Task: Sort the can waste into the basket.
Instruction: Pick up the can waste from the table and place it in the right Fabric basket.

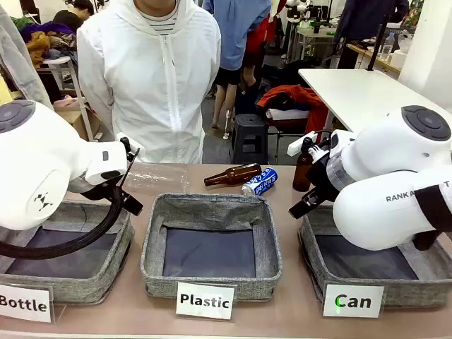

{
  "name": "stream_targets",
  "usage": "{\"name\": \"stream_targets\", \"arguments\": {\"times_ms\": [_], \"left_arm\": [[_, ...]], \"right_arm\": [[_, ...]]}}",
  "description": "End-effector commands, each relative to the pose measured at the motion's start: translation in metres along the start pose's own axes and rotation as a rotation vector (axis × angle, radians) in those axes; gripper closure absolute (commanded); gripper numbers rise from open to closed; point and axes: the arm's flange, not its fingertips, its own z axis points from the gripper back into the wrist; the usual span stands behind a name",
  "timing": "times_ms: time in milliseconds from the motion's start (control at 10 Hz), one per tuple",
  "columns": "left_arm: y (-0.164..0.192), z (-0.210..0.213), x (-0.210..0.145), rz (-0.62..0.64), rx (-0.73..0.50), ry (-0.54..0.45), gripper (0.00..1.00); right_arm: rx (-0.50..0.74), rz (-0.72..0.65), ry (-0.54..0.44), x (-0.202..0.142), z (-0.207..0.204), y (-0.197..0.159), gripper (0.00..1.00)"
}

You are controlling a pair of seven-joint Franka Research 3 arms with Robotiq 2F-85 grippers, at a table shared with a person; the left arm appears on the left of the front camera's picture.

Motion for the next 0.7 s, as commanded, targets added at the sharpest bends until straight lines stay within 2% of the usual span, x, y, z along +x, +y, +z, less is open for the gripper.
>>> {"name": "stream_targets", "arguments": {"times_ms": [0,600], "left_arm": [[0.0000,0.0000,0.0000,0.000,0.000,0.000,0.00],[0.0000,0.0000,0.0000,0.000,0.000,0.000,0.00]], "right_arm": [[0.000,0.000,0.000,0.0000,0.0000,0.0000,0.00],[0.000,0.000,0.000,0.0000,0.0000,0.0000,0.00]]}}
